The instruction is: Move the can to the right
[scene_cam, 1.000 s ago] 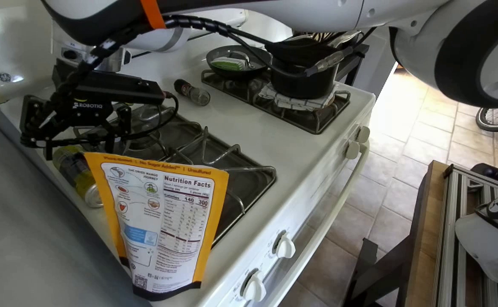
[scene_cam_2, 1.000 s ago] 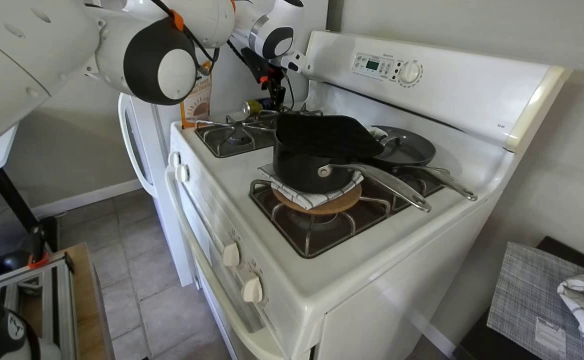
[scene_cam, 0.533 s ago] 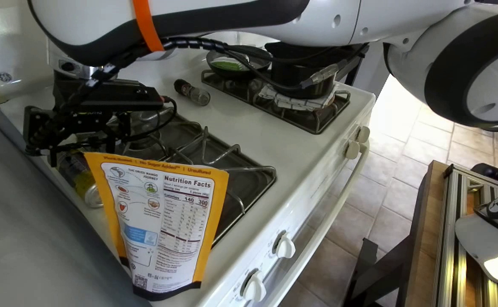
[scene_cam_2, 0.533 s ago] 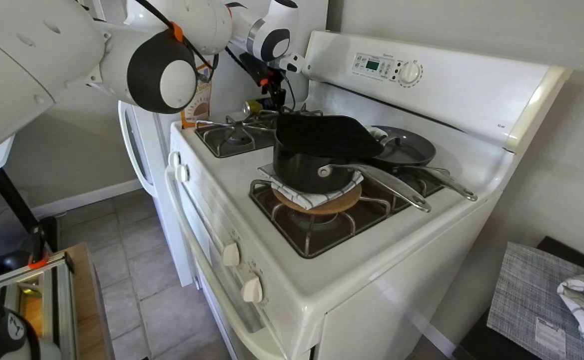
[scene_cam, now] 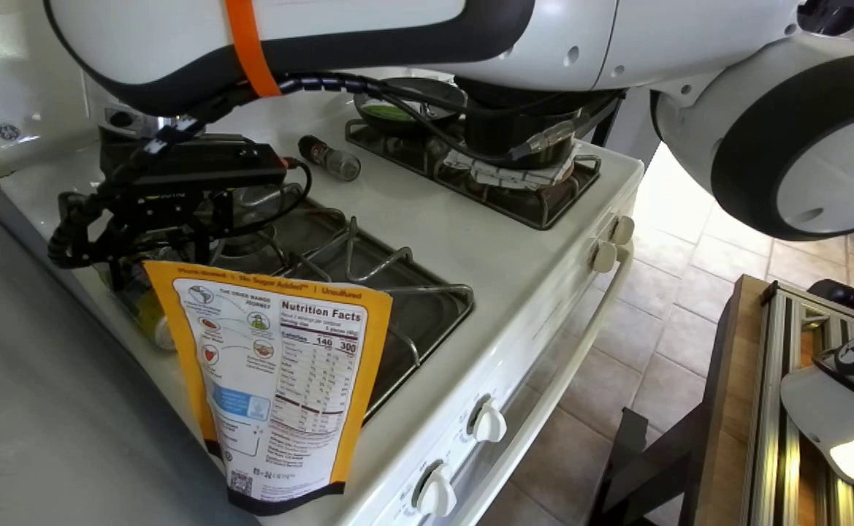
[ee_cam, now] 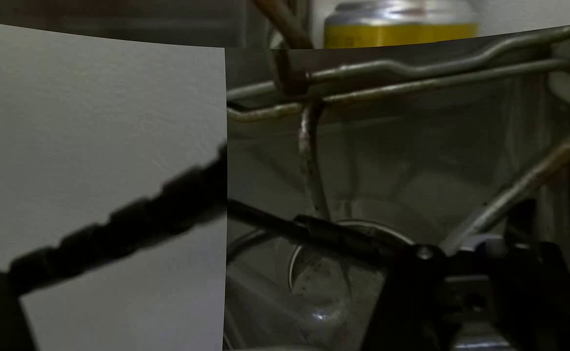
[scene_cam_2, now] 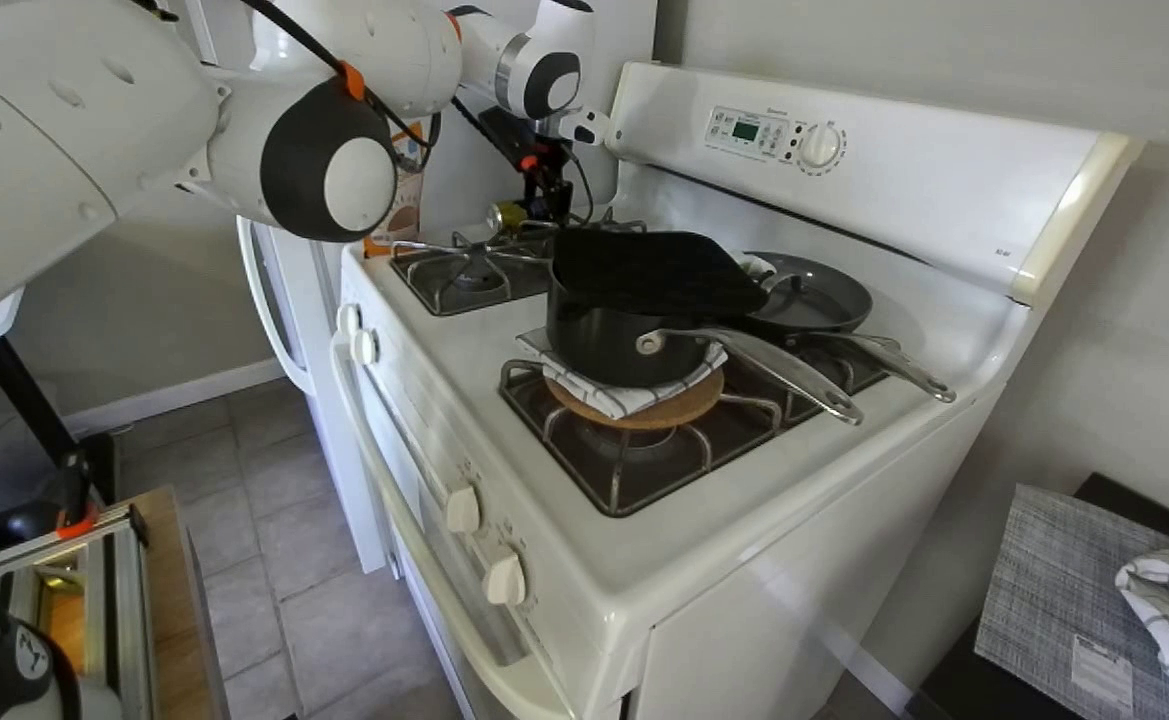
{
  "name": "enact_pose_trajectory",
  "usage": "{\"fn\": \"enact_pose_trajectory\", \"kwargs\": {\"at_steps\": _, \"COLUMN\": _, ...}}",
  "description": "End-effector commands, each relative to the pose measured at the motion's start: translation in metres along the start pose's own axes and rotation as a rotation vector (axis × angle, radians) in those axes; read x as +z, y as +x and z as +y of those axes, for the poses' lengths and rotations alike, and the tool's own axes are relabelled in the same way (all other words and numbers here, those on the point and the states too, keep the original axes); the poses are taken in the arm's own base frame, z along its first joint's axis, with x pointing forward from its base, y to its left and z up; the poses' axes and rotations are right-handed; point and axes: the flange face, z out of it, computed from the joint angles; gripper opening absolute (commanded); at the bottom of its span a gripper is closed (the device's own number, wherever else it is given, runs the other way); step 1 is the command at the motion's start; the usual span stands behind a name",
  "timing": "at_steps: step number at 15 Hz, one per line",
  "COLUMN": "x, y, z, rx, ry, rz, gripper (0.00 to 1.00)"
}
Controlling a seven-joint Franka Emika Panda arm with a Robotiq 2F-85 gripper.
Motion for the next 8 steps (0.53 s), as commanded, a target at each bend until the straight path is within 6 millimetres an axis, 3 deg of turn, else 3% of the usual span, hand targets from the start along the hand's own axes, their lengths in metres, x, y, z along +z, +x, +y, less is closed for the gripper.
{"fn": "enact_pose_trajectory", "kwargs": {"at_steps": 1, "x": 0.0164, "y": -0.0007, "z": 0.0053, "rx": 0.008, "ry": -0.045, "rz": 0.011, "gripper": 0.89}}
{"fn": "enact_pose_trajectory", "kwargs": {"at_steps": 3, "x": 0.0199, "y": -0.0001, "z": 0.0059, "rx": 0.003, "ry": -0.041, "rz": 0.019, "gripper": 0.89}}
{"fn": "enact_pose_trajectory", "kwargs": {"at_steps": 5, "x": 0.0244, "y": -0.0004, "z": 0.007, "rx": 0.005, "ry": -0.041, "rz": 0.02, "gripper": 0.81}}
{"fn": "enact_pose_trajectory", "kwargs": {"at_steps": 7, "x": 0.0257, "y": 0.0002, "z": 0.0056, "rx": 0.001, "ry": -0.035, "rz": 0.026, "gripper": 0.55}}
{"fn": "enact_pose_trajectory", "kwargs": {"at_steps": 8, "x": 0.025, "y": 0.0, "z": 0.0036, "rx": -0.002, "ry": -0.032, "rz": 0.033, "gripper": 0.48}}
